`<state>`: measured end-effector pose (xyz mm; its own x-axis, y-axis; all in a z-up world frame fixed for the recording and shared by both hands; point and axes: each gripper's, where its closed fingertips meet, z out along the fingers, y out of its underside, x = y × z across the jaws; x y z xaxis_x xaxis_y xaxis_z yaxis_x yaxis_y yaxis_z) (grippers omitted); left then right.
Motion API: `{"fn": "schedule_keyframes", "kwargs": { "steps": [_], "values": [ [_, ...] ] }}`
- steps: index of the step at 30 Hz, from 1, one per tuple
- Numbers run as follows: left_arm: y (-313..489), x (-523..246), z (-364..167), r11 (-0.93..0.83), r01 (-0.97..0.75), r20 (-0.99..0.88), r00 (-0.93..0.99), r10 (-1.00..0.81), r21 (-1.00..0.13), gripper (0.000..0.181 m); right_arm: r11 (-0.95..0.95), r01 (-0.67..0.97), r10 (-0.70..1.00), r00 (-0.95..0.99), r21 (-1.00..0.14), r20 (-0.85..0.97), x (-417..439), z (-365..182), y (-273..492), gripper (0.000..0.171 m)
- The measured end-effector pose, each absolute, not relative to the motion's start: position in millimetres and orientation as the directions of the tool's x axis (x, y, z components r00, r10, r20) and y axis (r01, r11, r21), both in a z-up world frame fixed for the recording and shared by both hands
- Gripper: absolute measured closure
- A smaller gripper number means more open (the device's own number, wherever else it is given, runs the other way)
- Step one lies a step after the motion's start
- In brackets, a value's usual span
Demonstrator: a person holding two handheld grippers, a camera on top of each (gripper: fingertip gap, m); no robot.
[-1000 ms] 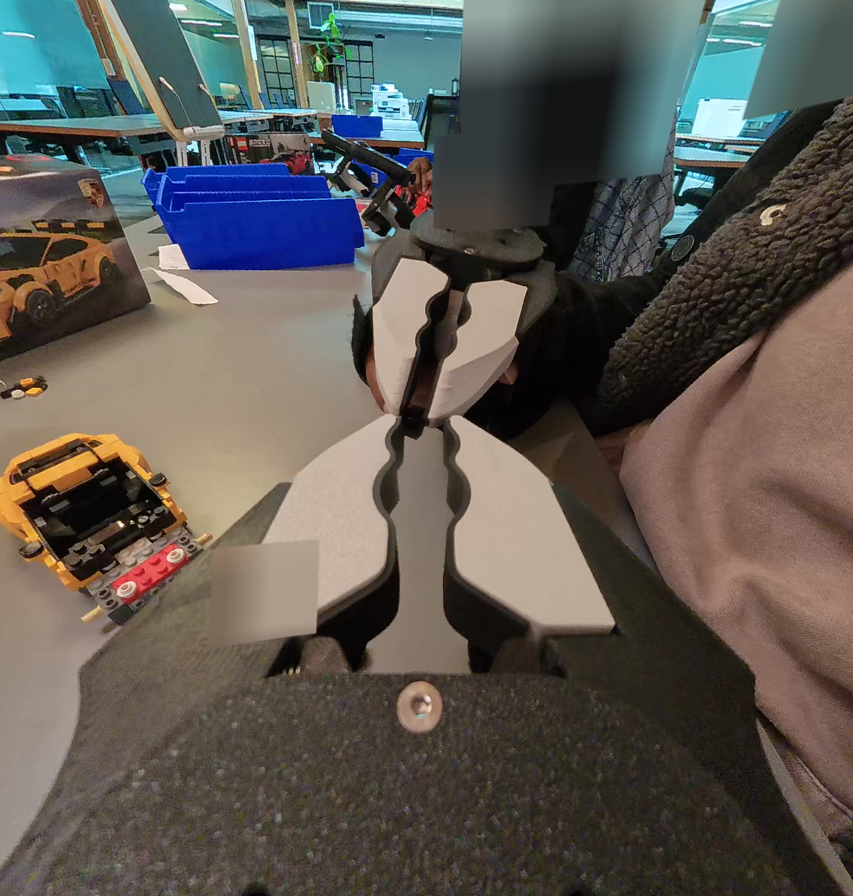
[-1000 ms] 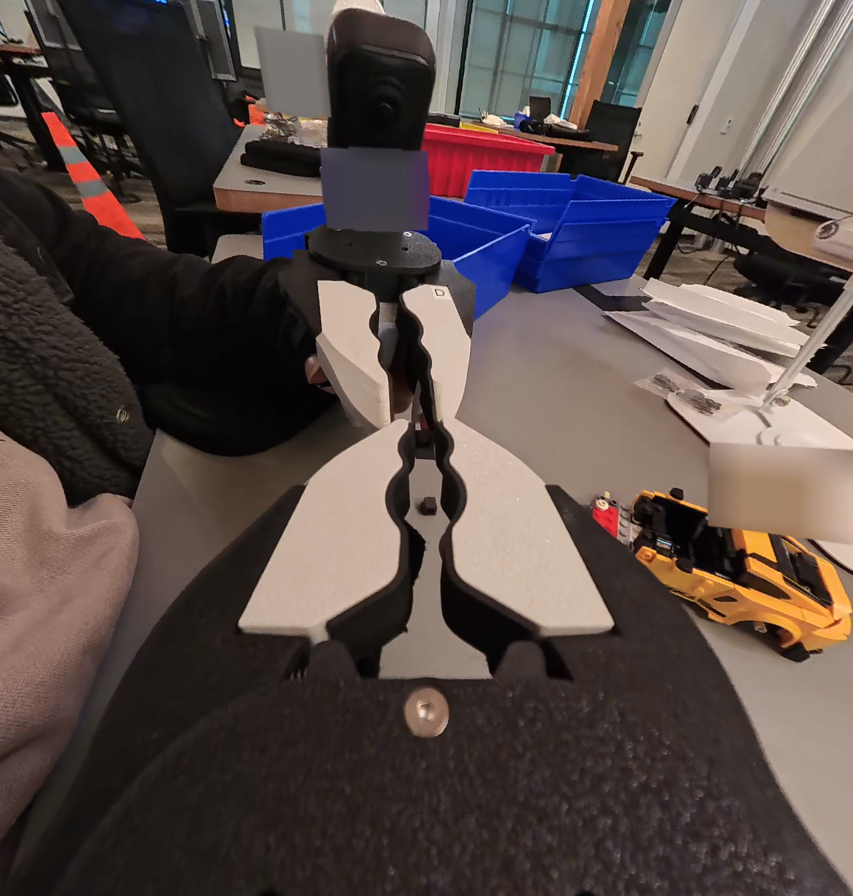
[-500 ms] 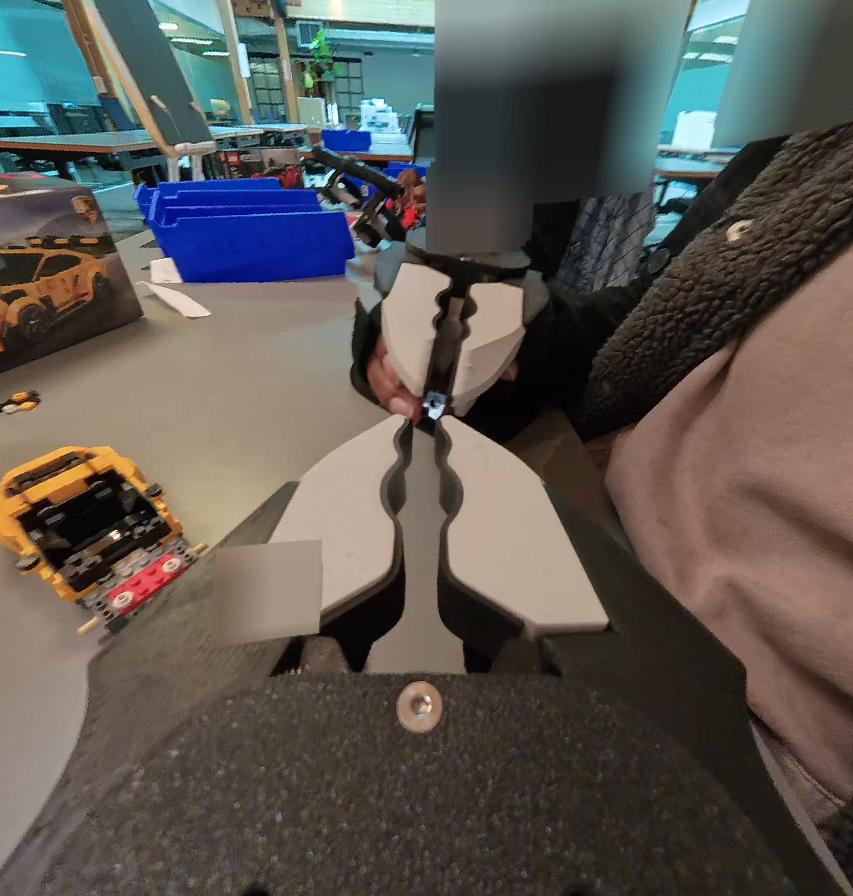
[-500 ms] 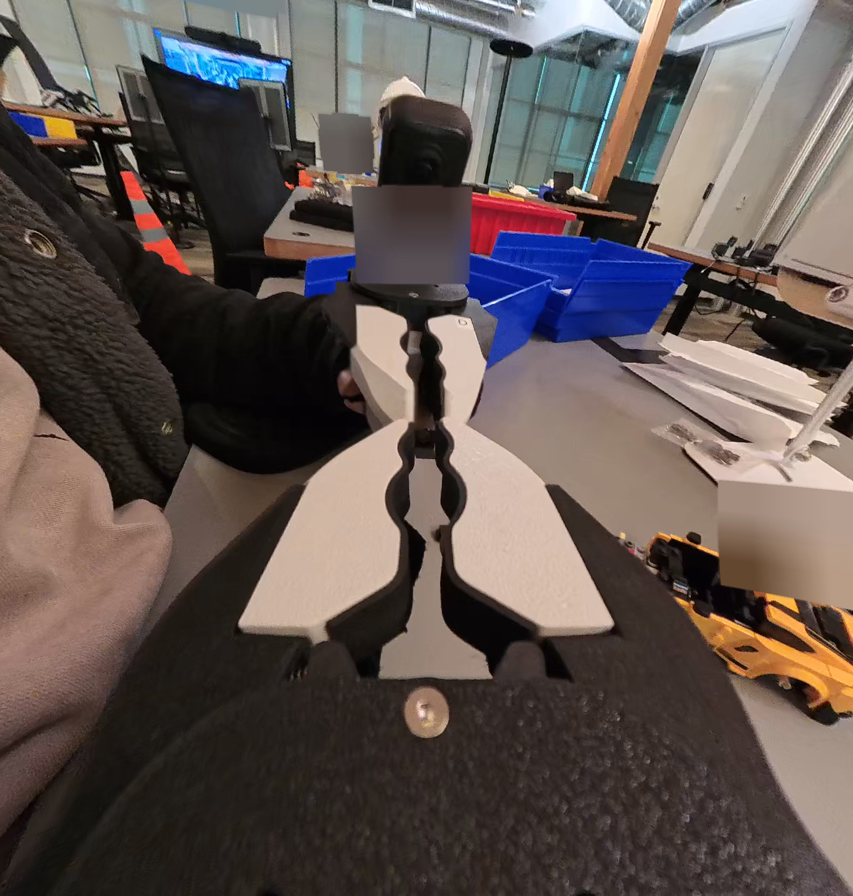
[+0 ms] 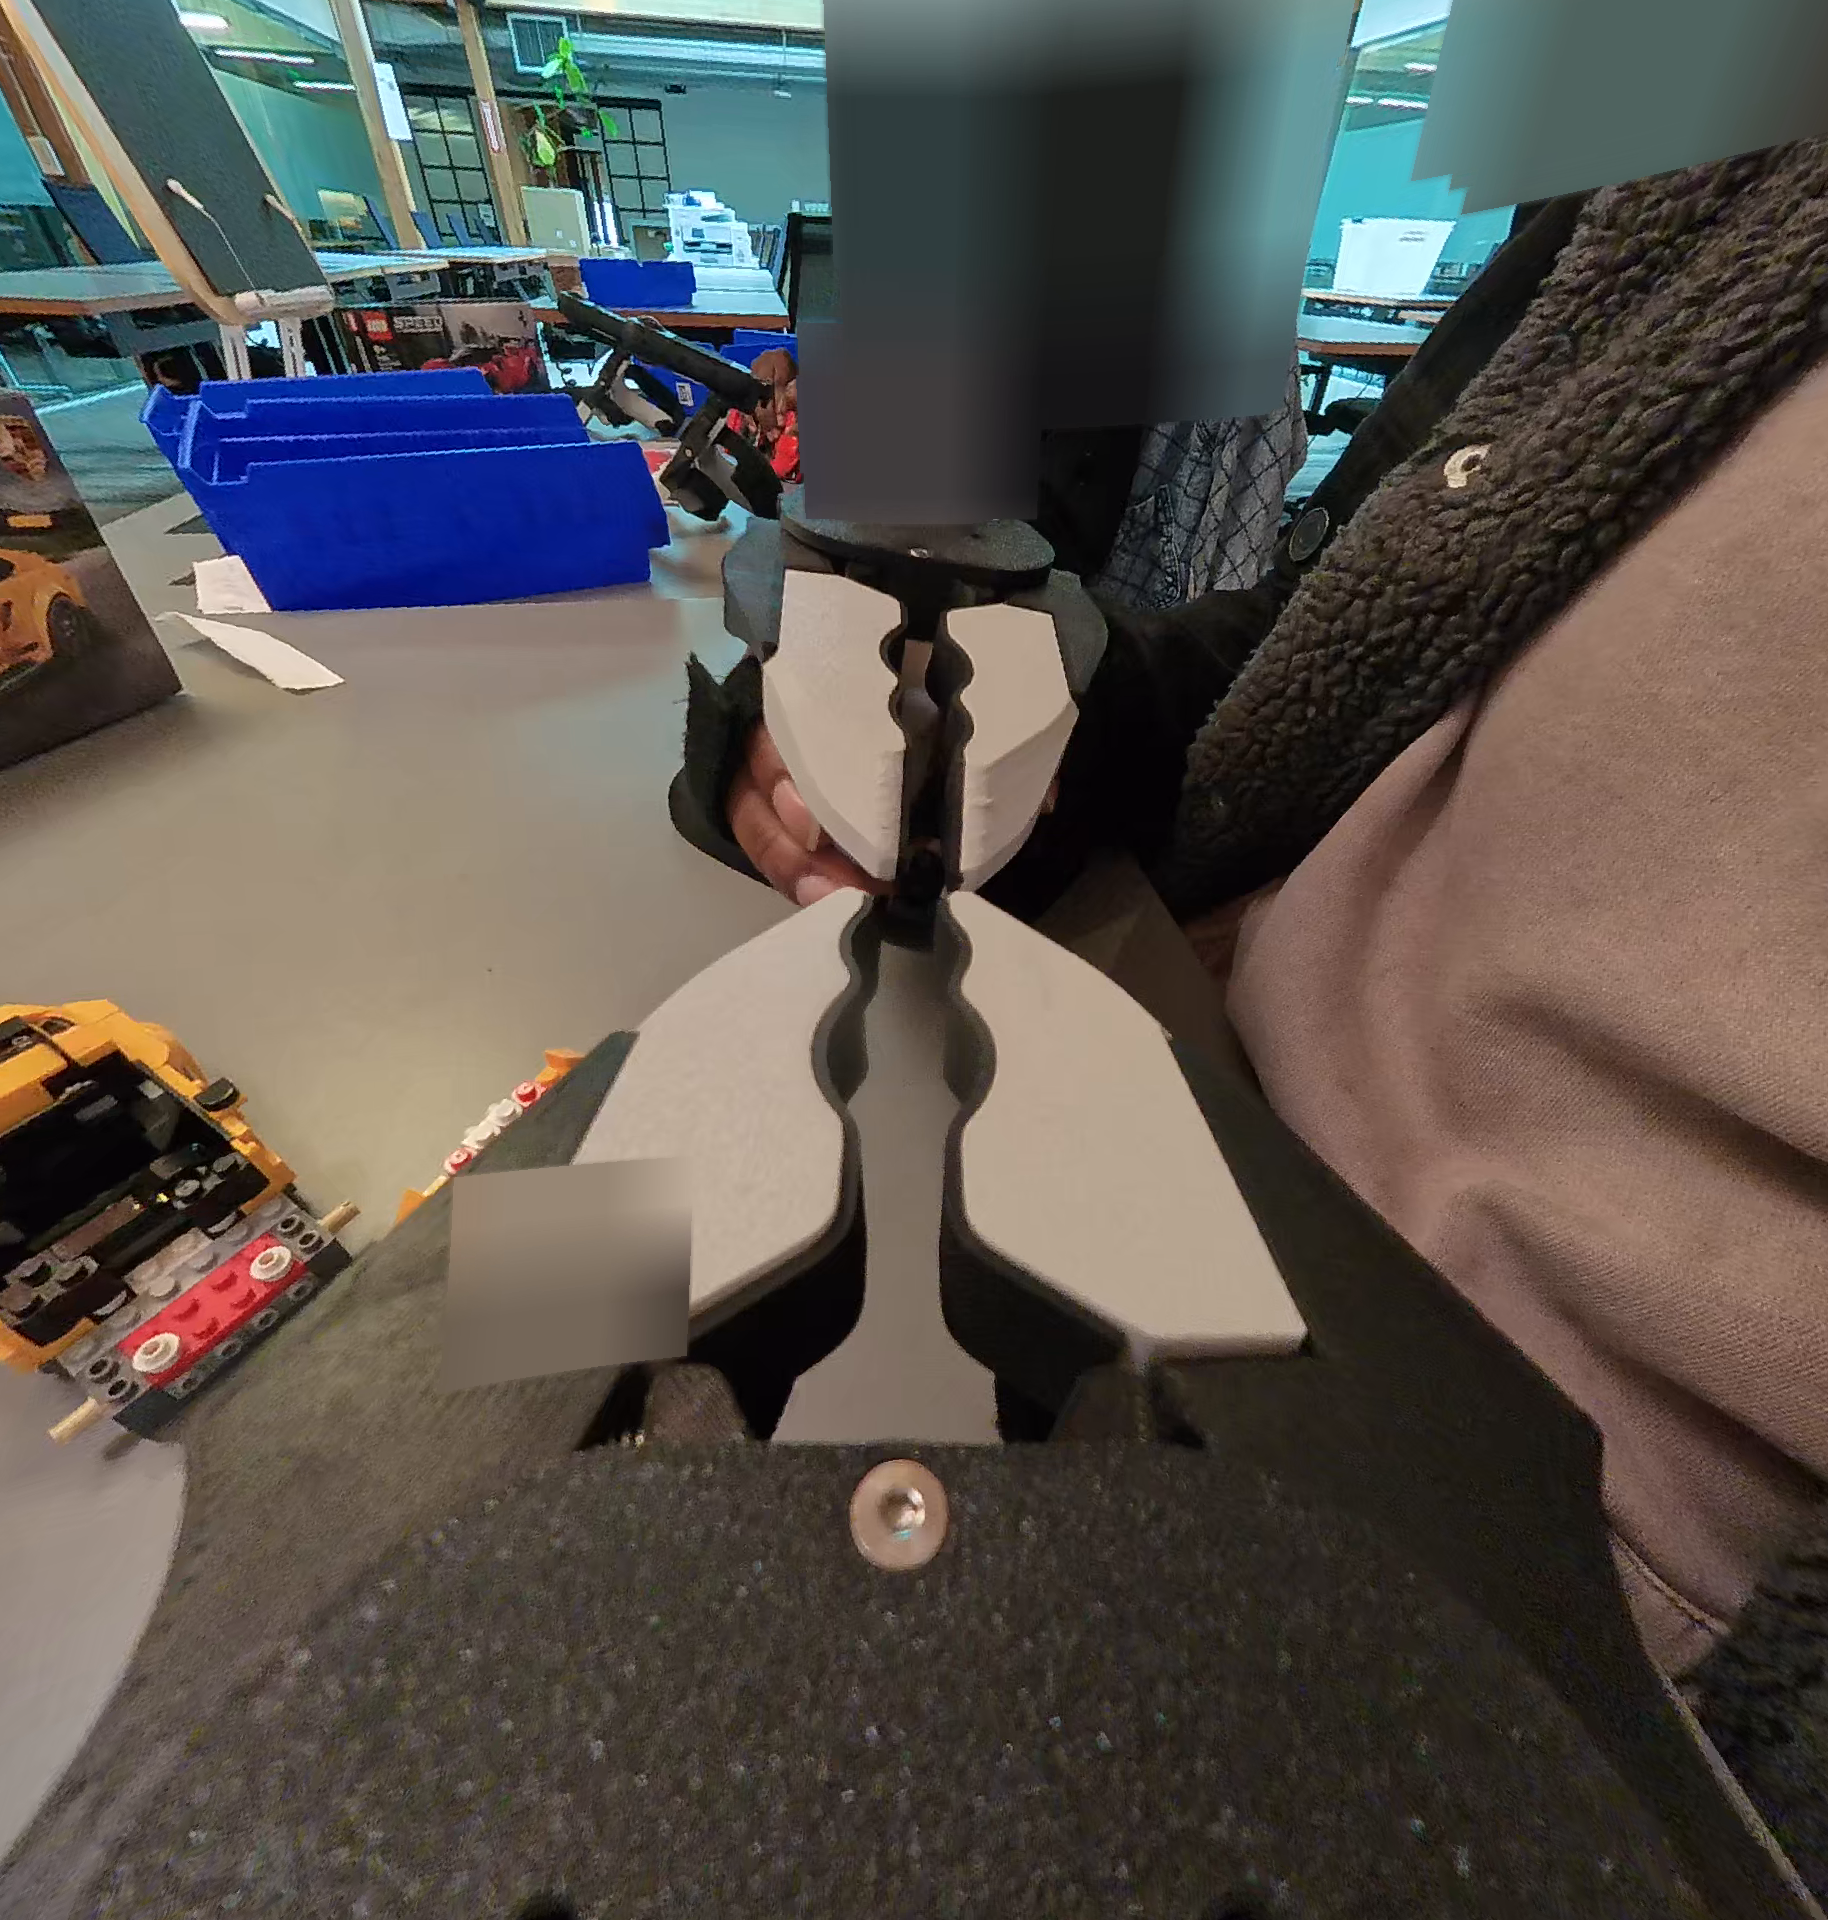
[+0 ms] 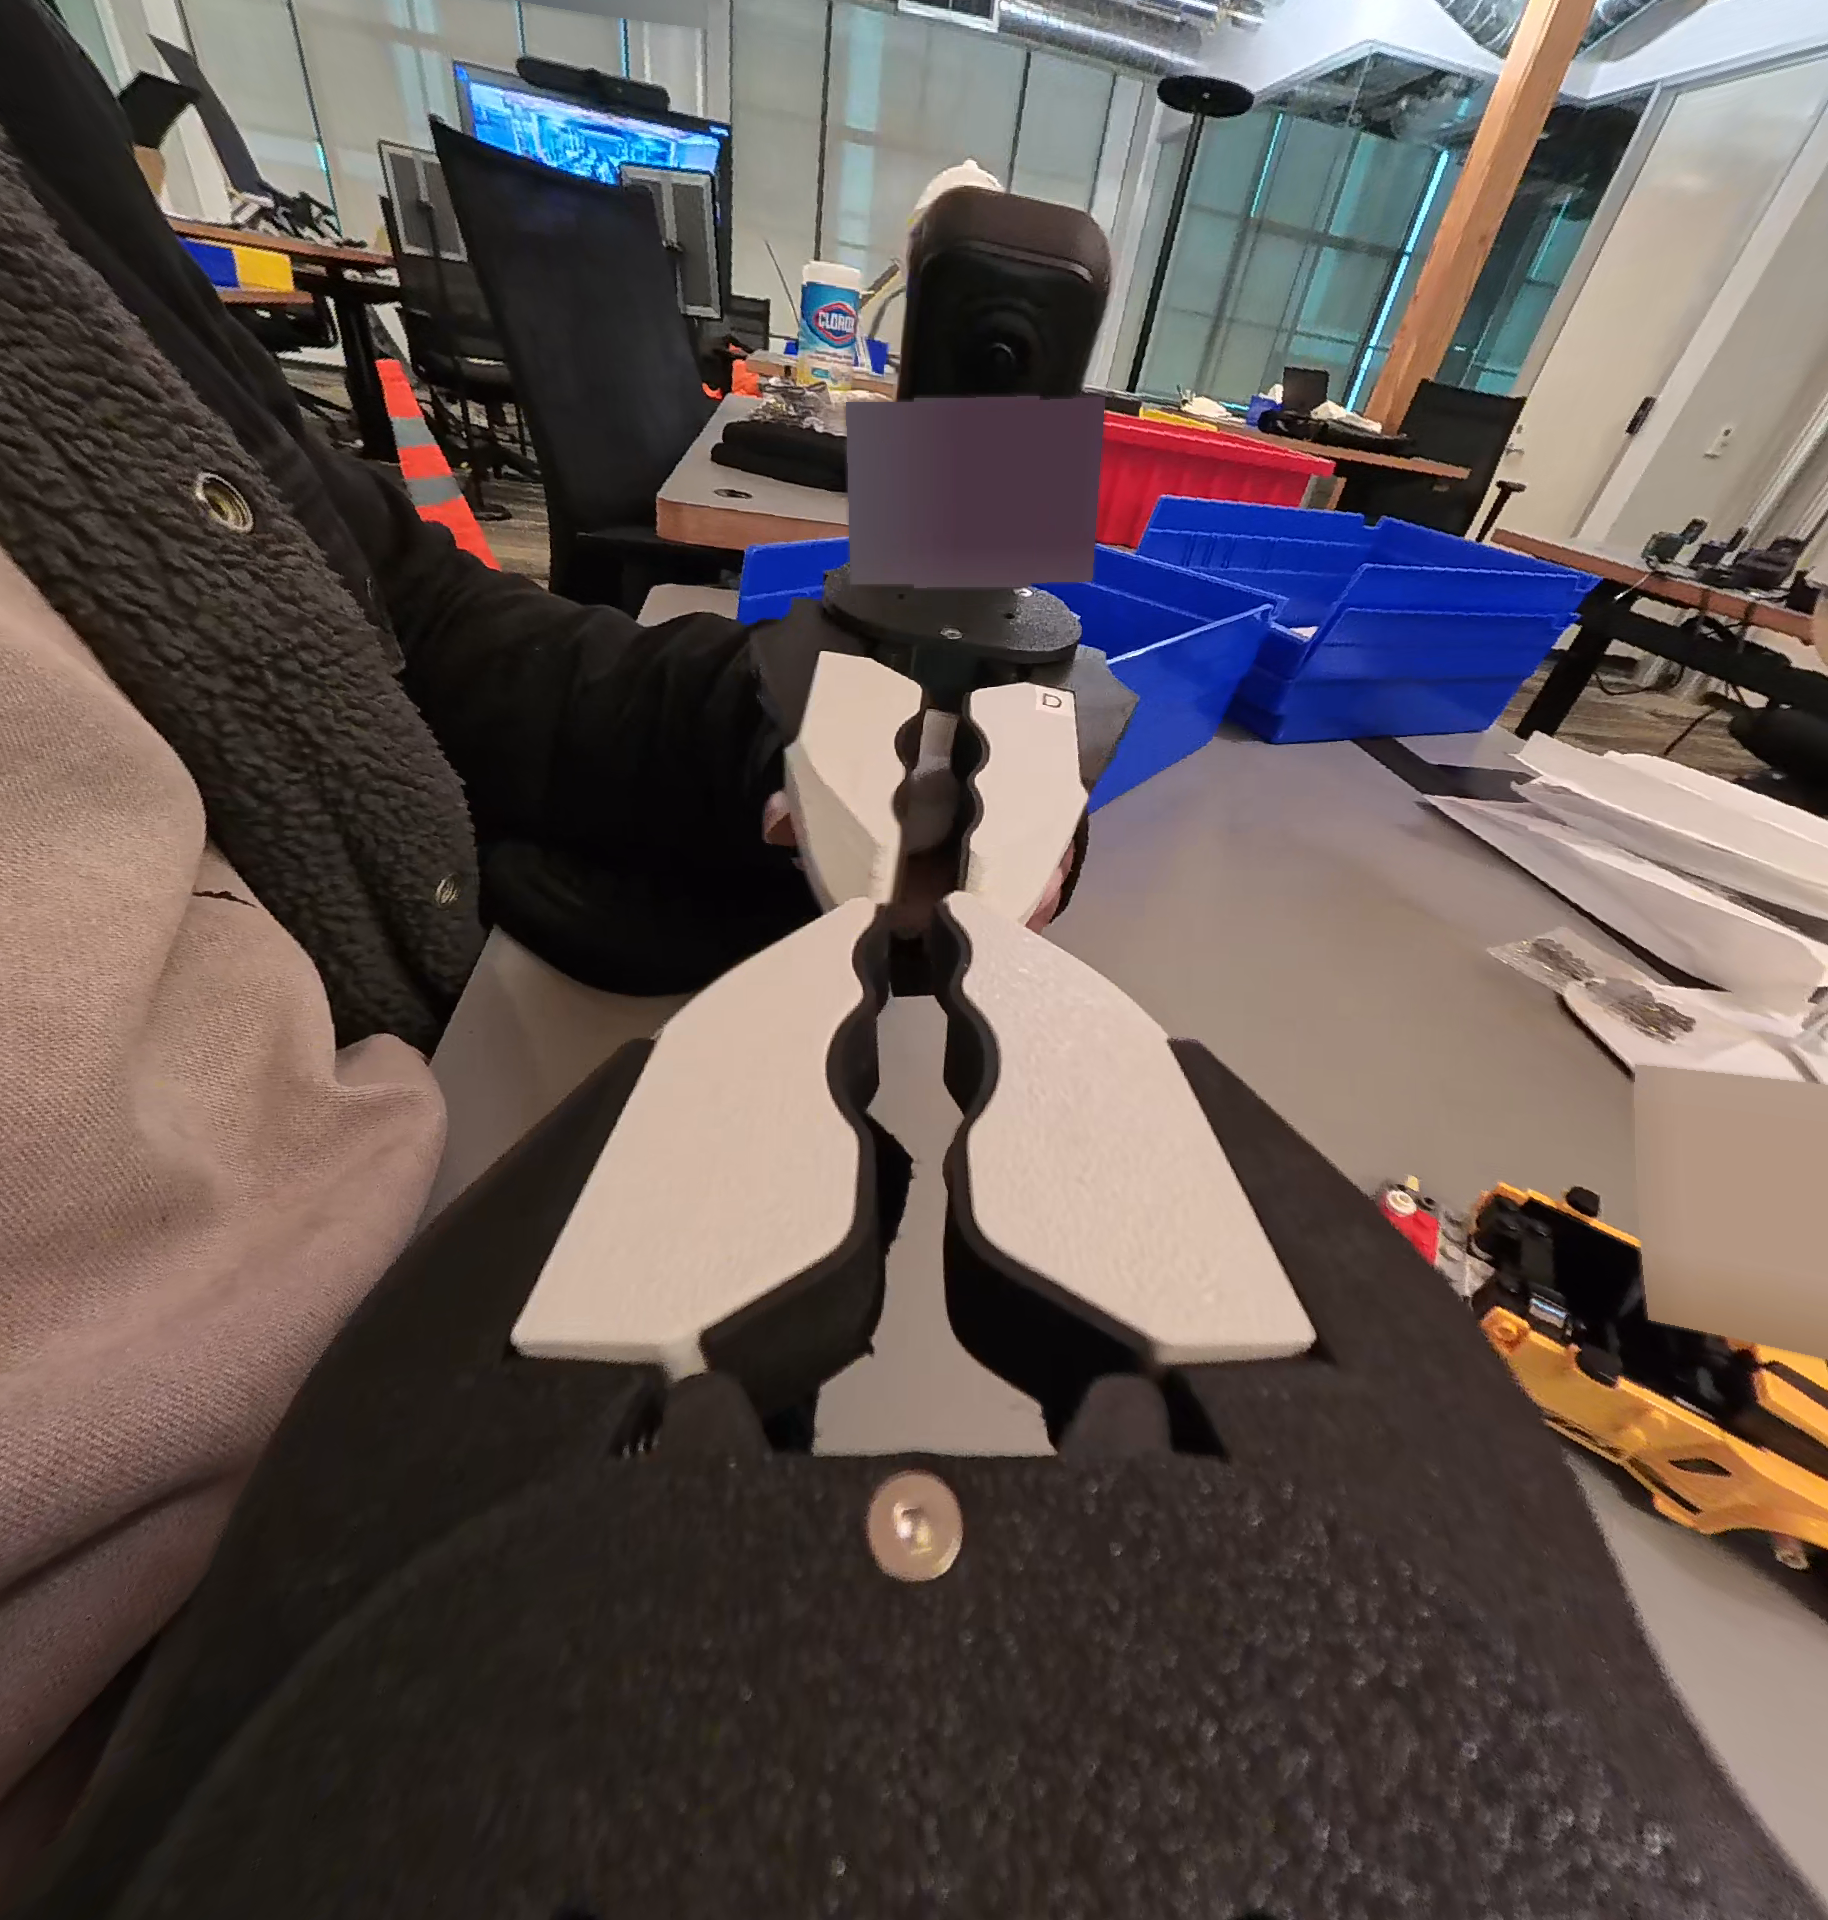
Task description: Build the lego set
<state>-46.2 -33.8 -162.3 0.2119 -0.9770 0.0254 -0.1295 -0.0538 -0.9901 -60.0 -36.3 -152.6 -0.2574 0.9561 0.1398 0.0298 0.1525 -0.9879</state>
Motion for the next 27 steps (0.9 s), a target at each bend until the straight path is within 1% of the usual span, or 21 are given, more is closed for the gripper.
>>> {"fn": "schedule_keyframes", "kwargs": {
  "steps": [2, 3, 8, 13, 17, 19, 23, 27],
  "values": [
    [-38, -44, -163, -0.05, -0.133, 0.024, 0.19, -0.981, -0.99, 0.164, 0.149, 0.031, 0.956, -0.259, -0.988, 0.136, -60, -153, -36, 0.164],
    [-38, -43, -164, -0.046, -0.141, 0.018, 0.189, -0.982, -0.989, 0.164, 0.148, 0.037, 0.954, -0.269, -0.988, 0.133, -60, -154, -38, 0.164],
    [-39, -44, -163, -0.039, -0.146, 0.011, 0.189, -0.982, -0.988, 0.174, 0.146, 0.07, 0.954, -0.275, -0.987, 0.122, -60, -153, -41, 0.164],
    [-40, -47, -156, -0.027, -0.112, 0.006, 0.187, -0.982, -0.993, 0.174, 0.171, 0.095, 0.963, -0.228, -0.981, 0.146, -63, -146, -42, 0.165],
    [-35, -52, -148, -0.031, -0.068, 0.015, 0.219, -0.976, -0.997, 0.174, 0.19, 0.087, 0.975, -0.13, -0.978, 0.178, -66, -137, -36, 0.165],
    [-32, -56, -143, -0.04, -0.038, 0.03, 0.231, -0.973, -0.998, 0.174, 0.196, 0.085, 0.978, -0.093, -0.977, 0.188, -65, -133, -32, 0.159],
    [-28, -61, -137, -0.064, 0.007, 0.064, 0.244, -0.968, -0.998, 0.174, 0.153, 0.095, 0.987, -0.065, -0.984, 0.148, -60, -134, -26, 0.159],
    [-29, -59, -140, -0.07, -0.008, 0.066, 0.237, -0.969, -0.998, 0.174, 0.127, 0.105, 0.991, -0.063, -0.986, 0.12, -63, -137, -25, 0.159]
  ]
}}
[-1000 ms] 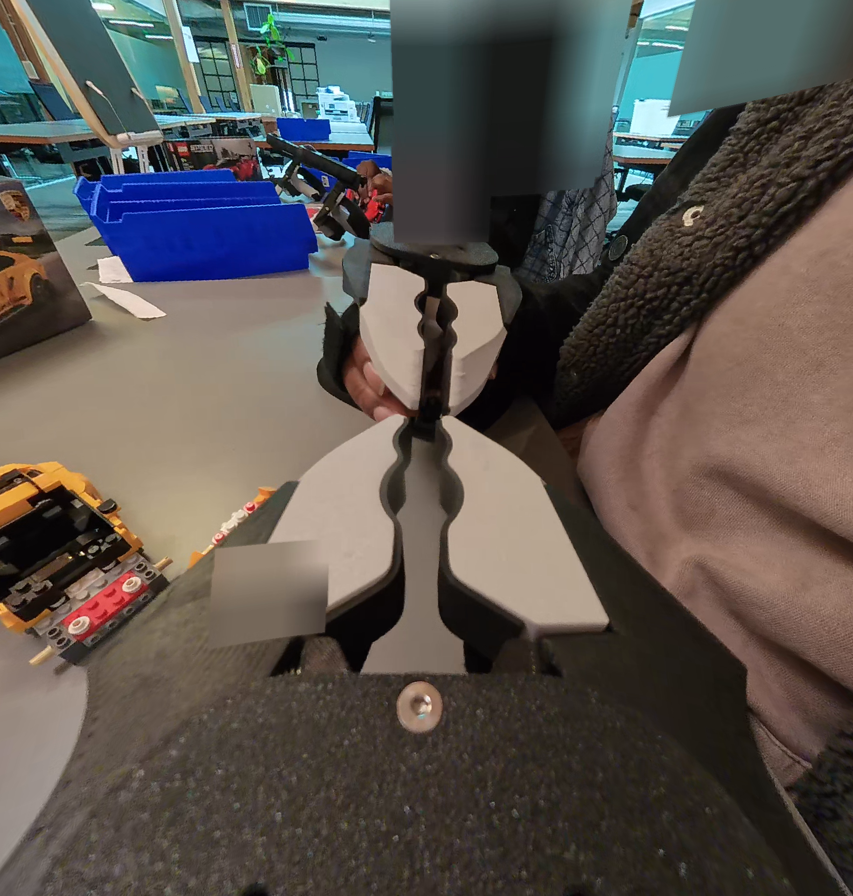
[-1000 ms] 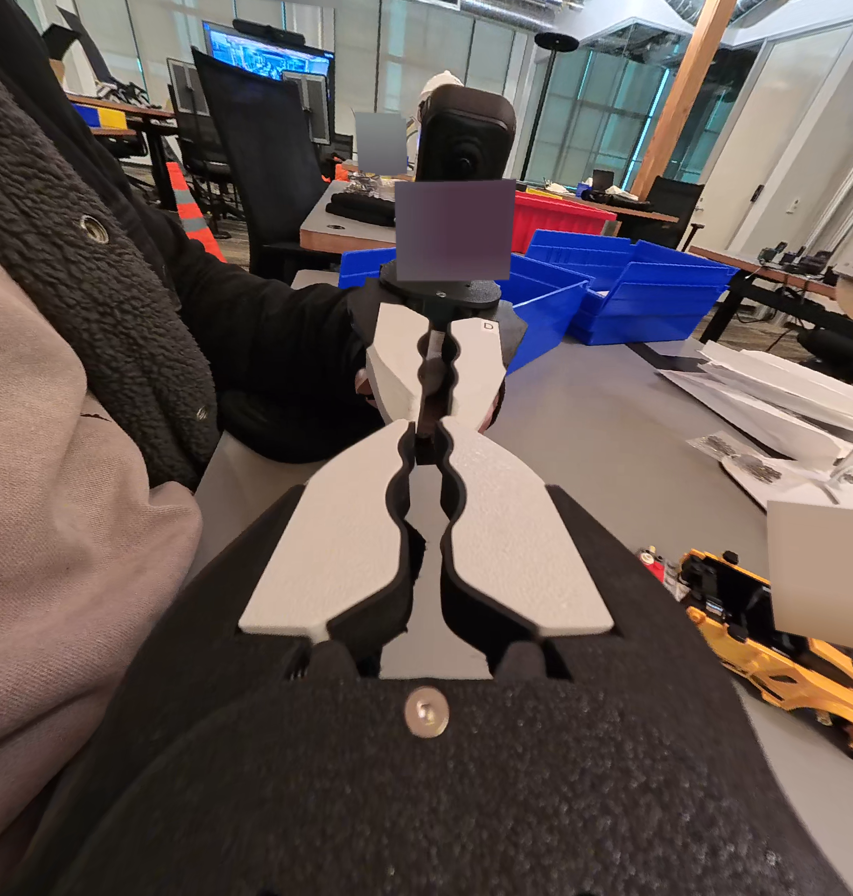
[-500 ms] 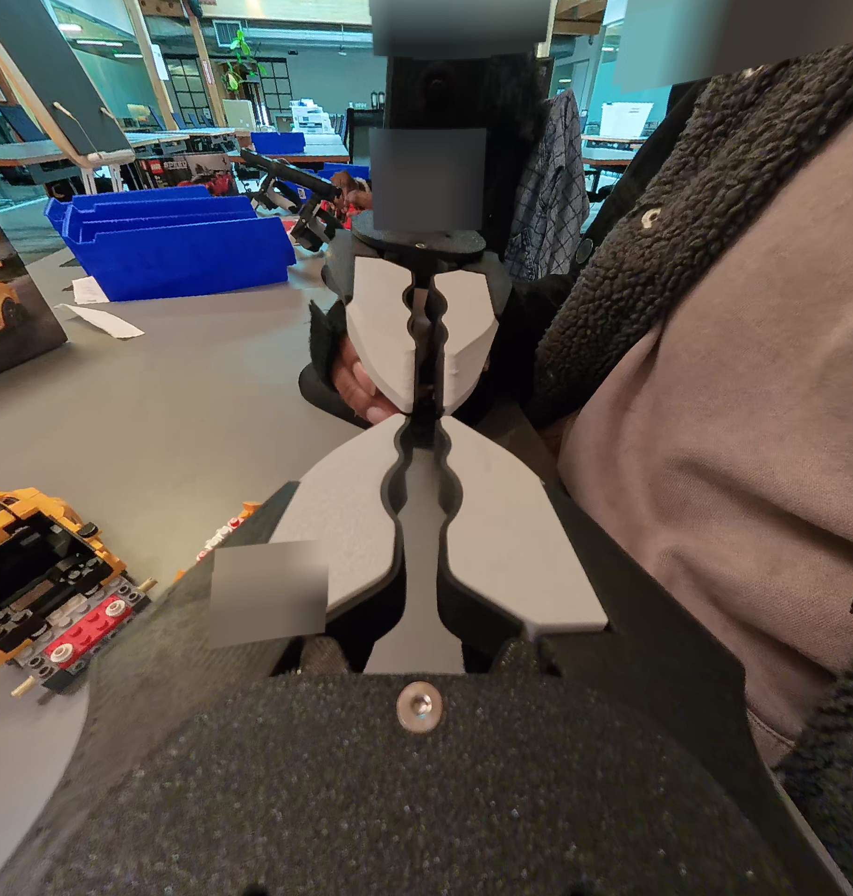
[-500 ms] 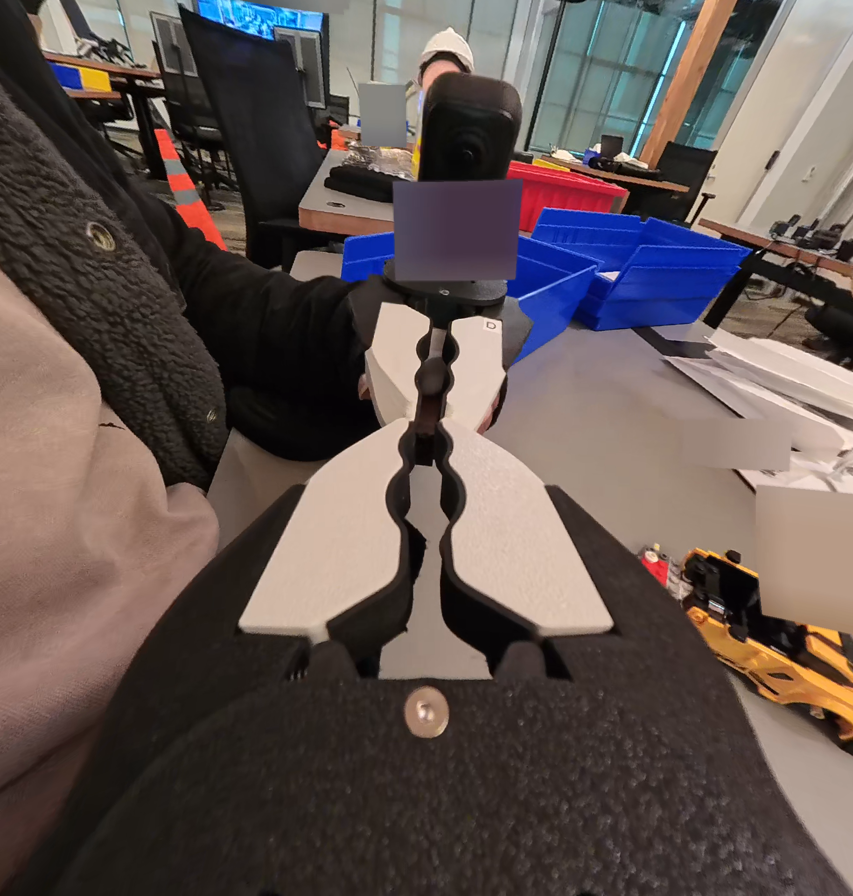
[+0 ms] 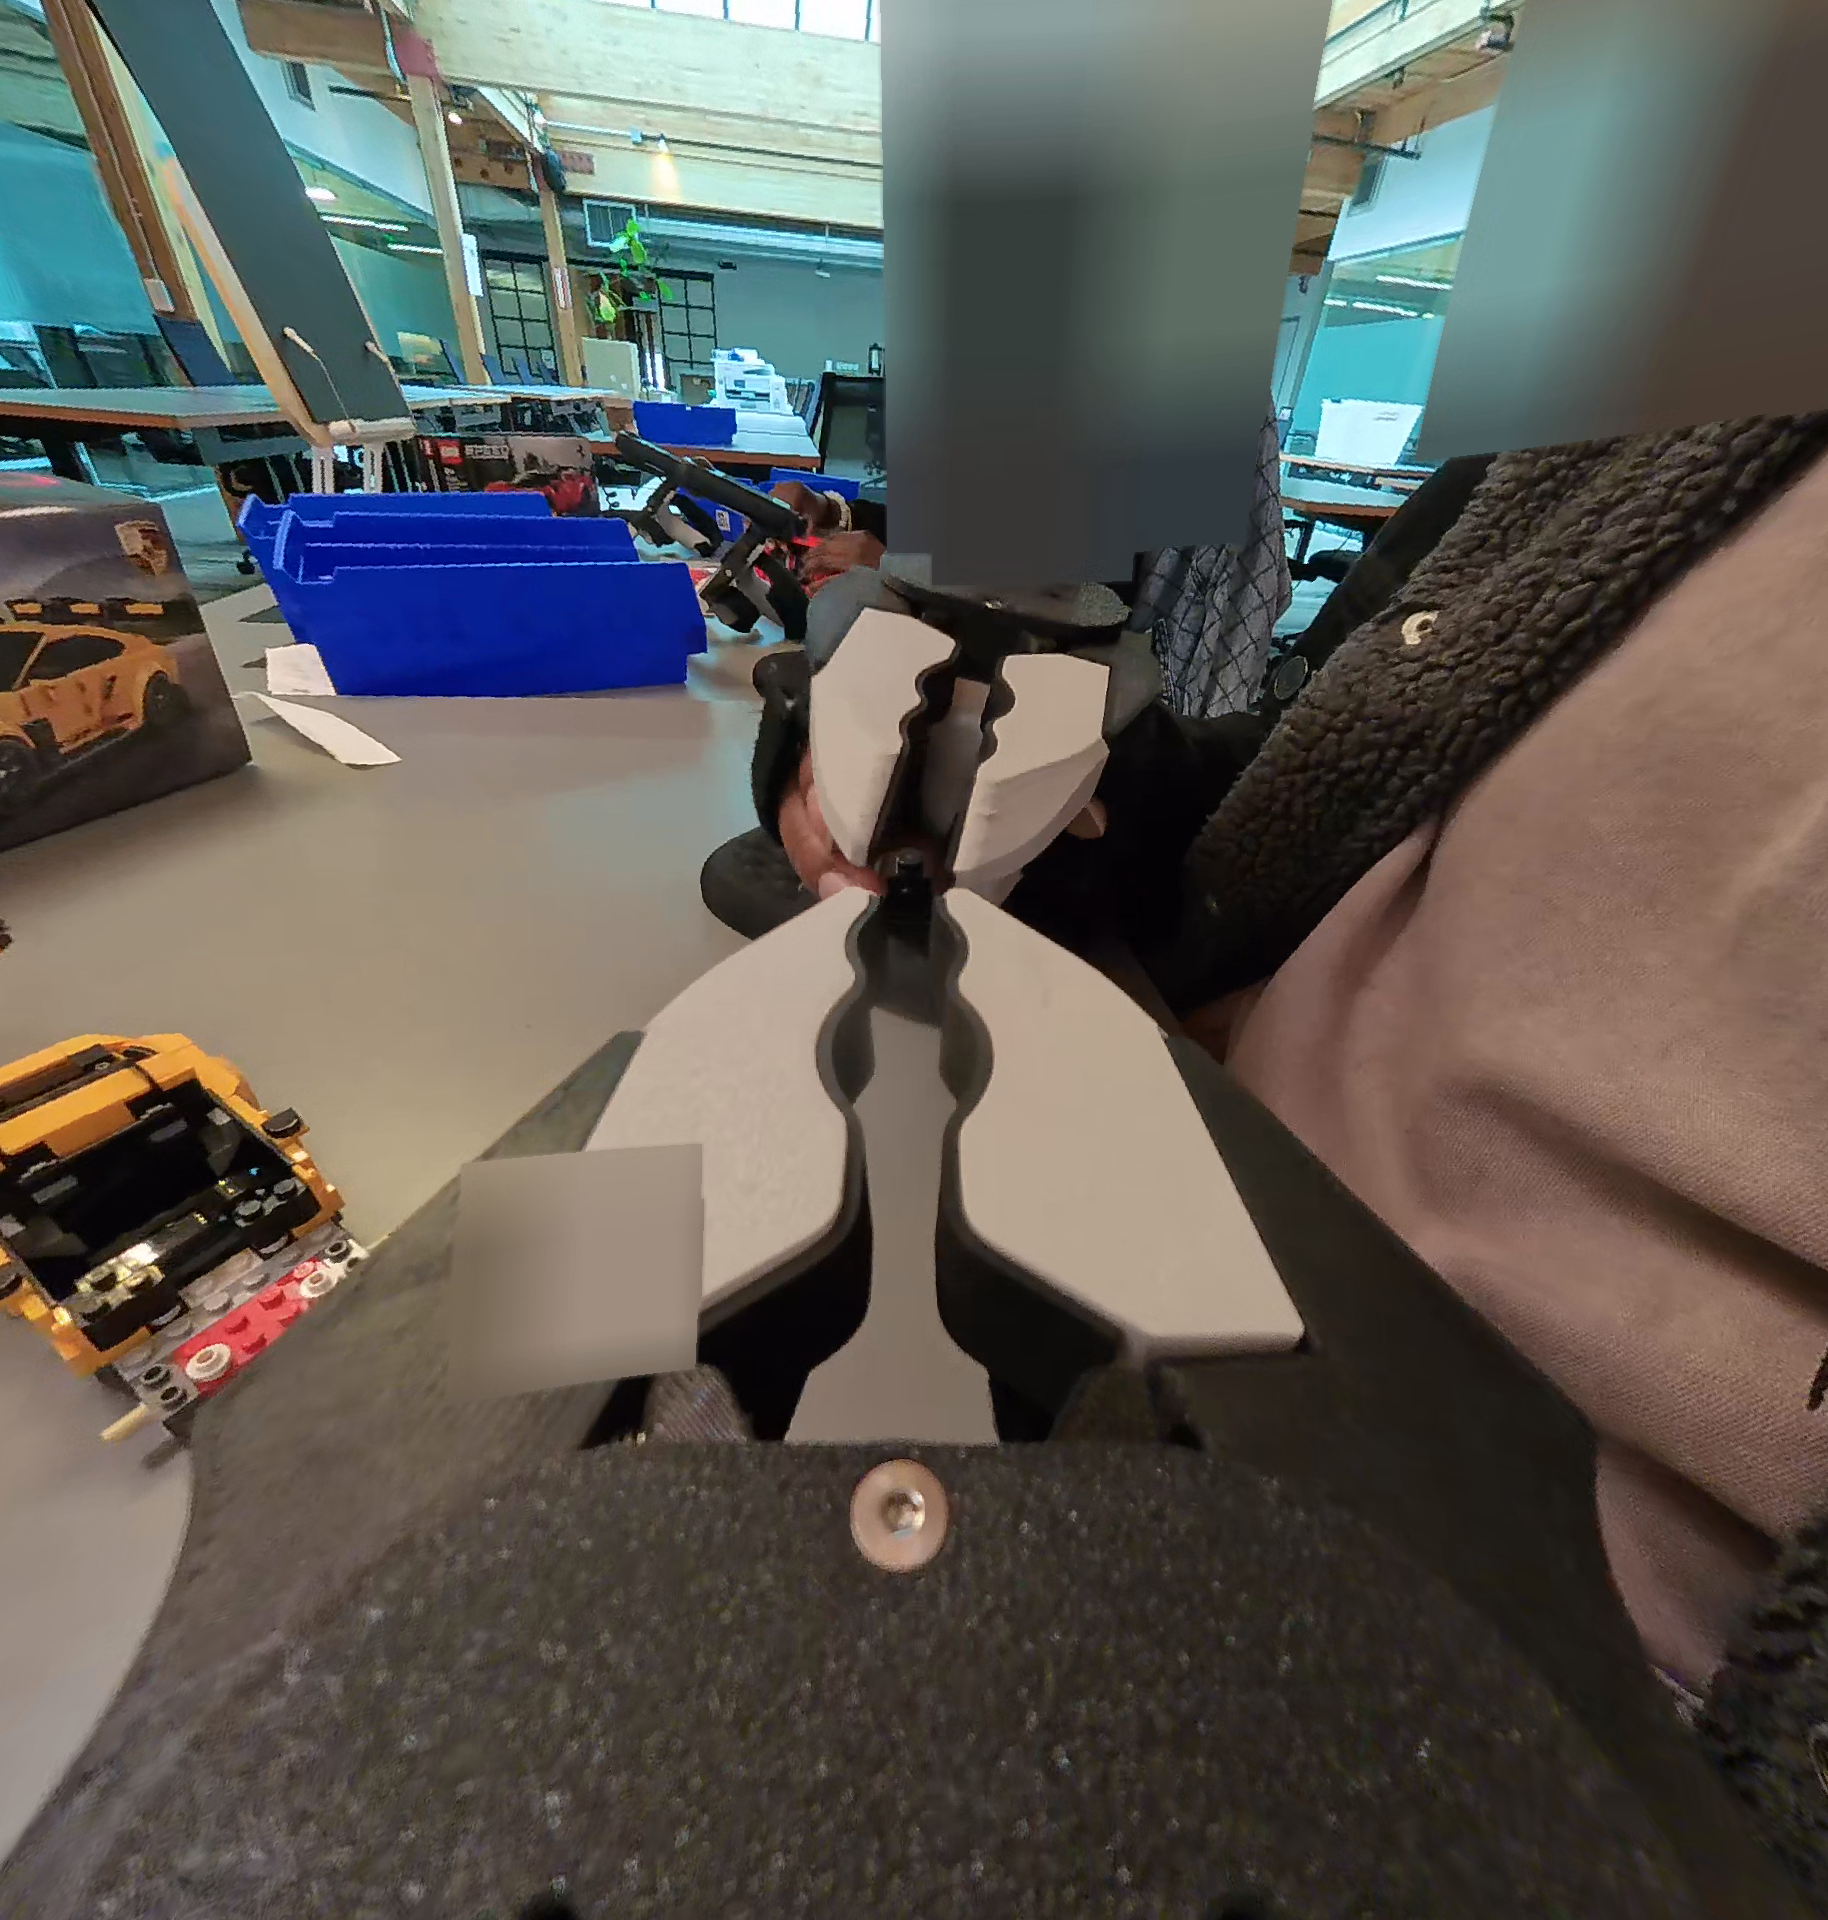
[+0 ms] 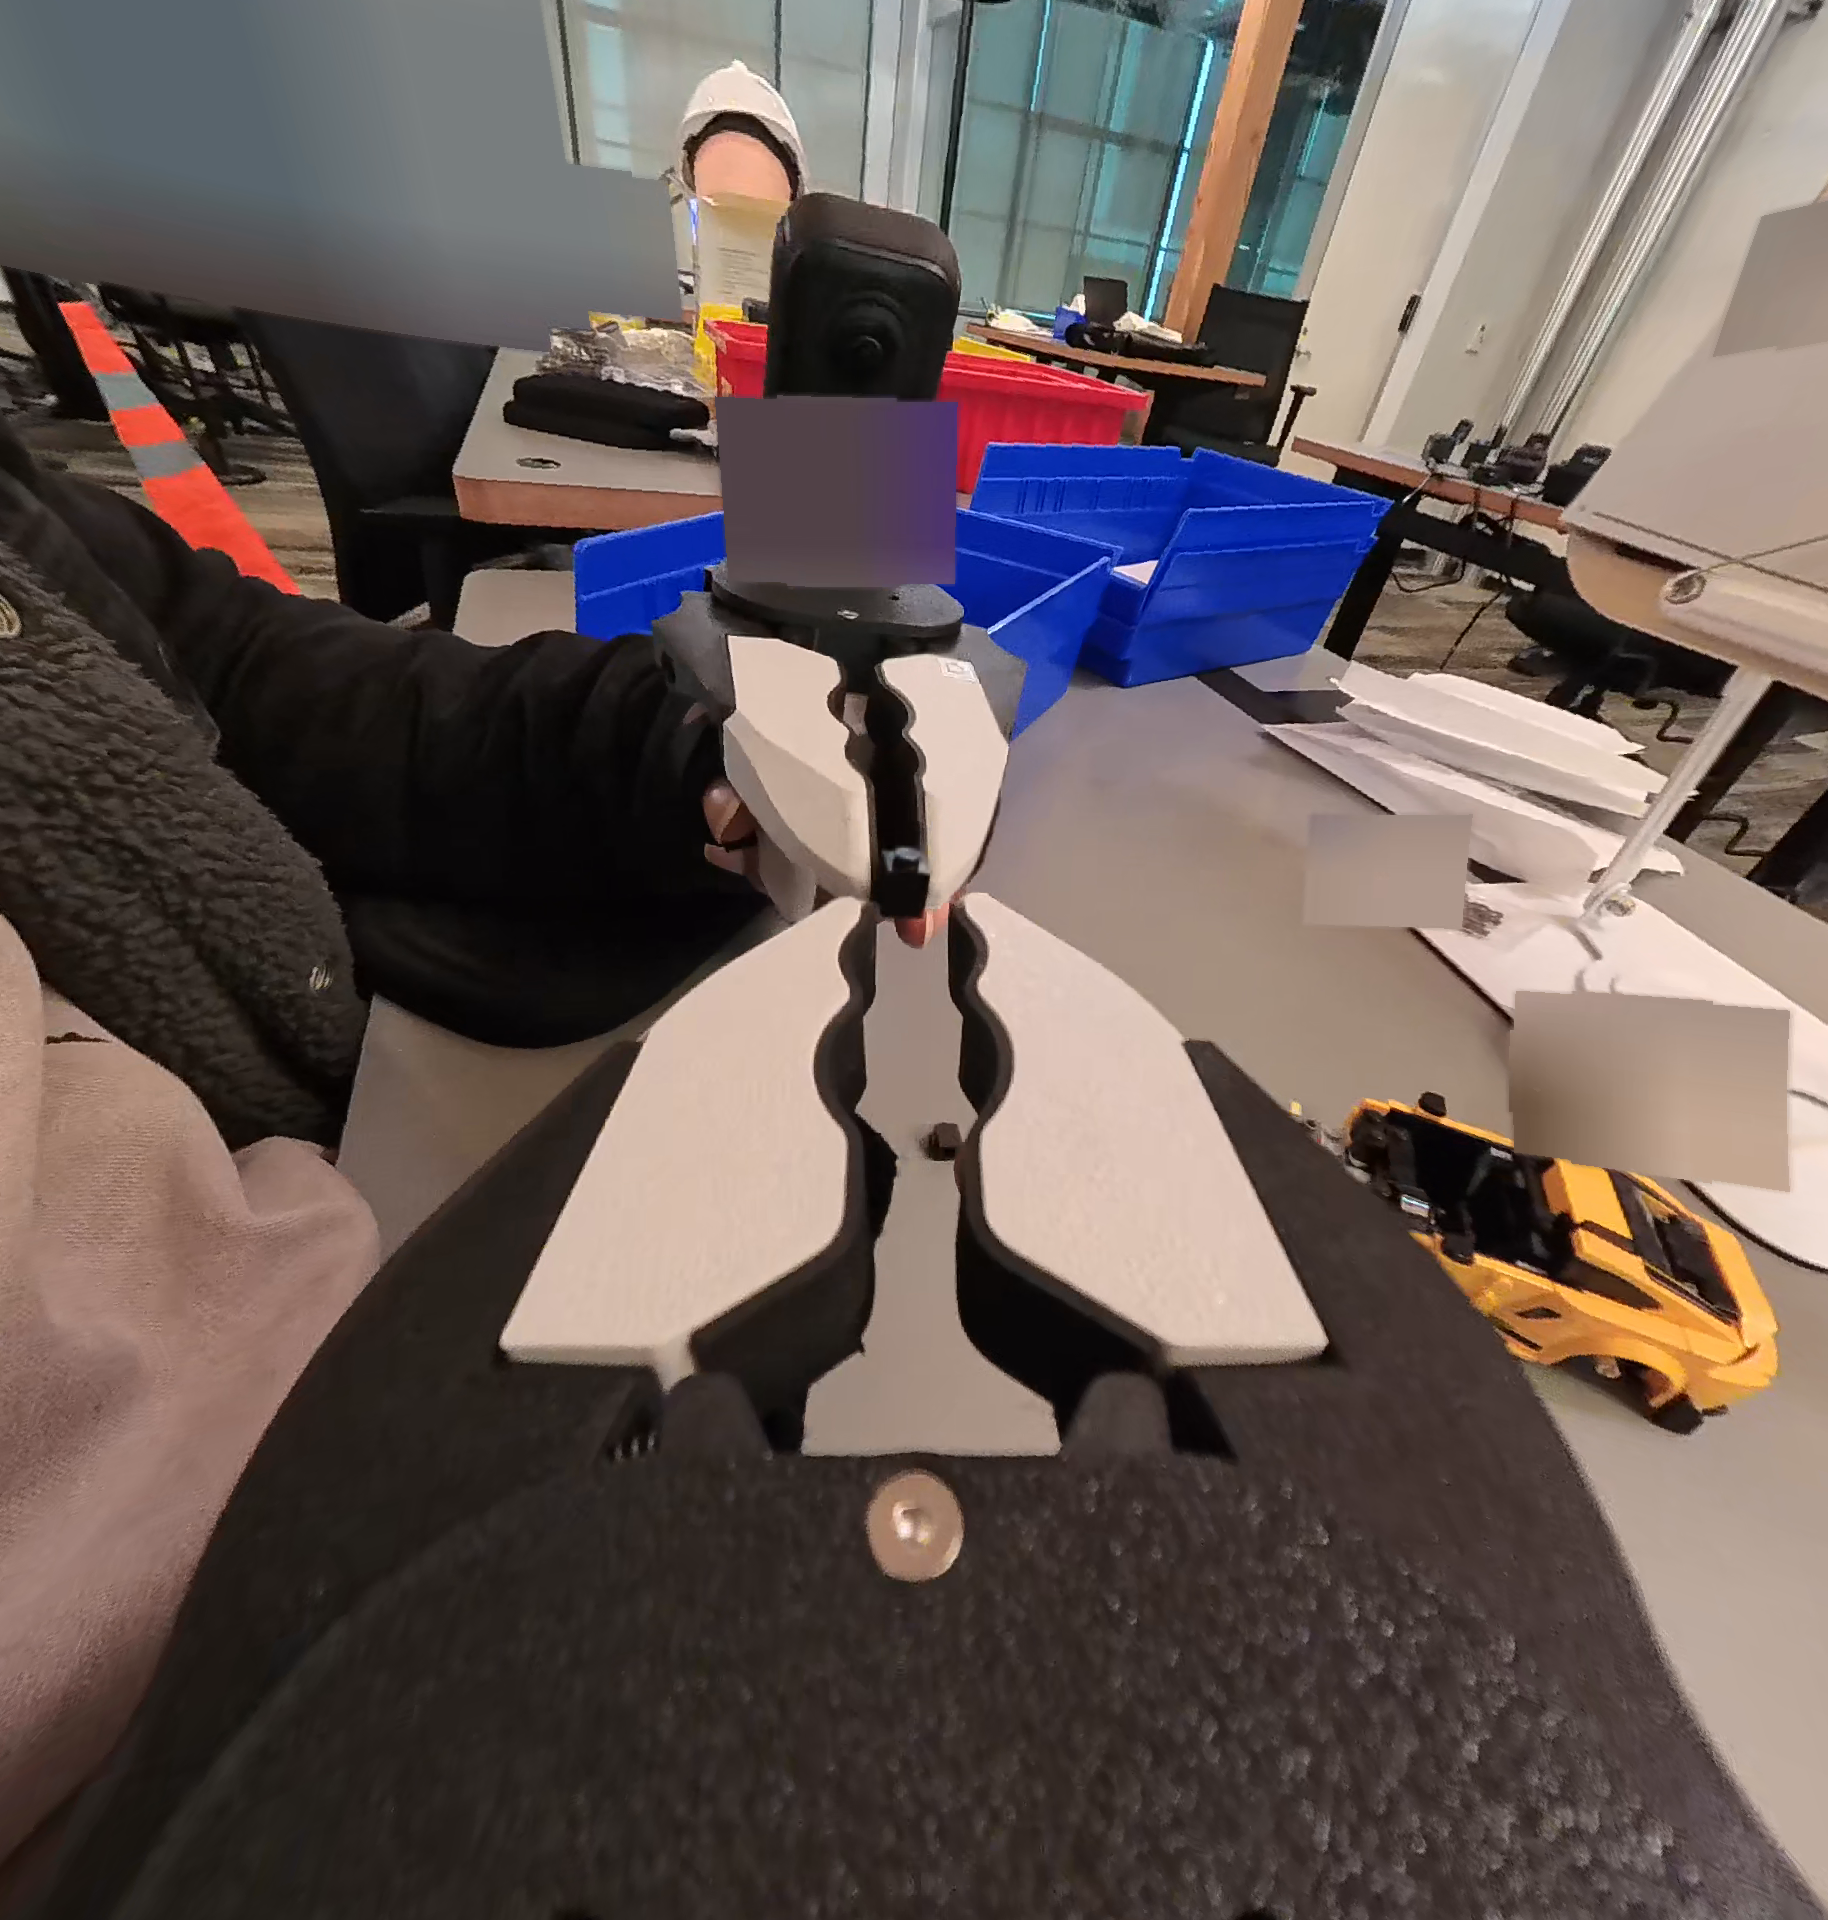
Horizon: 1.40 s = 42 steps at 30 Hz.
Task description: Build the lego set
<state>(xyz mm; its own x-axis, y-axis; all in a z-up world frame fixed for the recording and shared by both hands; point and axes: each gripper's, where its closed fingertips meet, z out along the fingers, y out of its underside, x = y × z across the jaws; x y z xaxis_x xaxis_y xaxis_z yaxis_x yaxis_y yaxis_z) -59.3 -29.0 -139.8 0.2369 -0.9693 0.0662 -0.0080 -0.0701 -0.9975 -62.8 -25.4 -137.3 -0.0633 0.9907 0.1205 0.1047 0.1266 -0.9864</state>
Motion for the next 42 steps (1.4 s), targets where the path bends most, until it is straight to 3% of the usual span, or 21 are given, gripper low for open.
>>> {"fn": "schedule_keyframes", "kwargs": {
  "steps": [28, 42],
  "values": [
    [-33, -55, -145, -0.072, -0.031, 0.065, 0.206, -0.976, -0.997, 0.172, 0.106, 0.15, 0.986, -0.146, -0.983, 0.084, -63, -149, -31, 0.164],
    [-30, -59, -141, -0.097, 0.001, 0.095, 0.219, -0.971, -0.995, 0.174, 0.043, 0.095, 0.99, -0.137, -0.995, 0.03, -67, -145, -30, 0.164]
  ]
}}
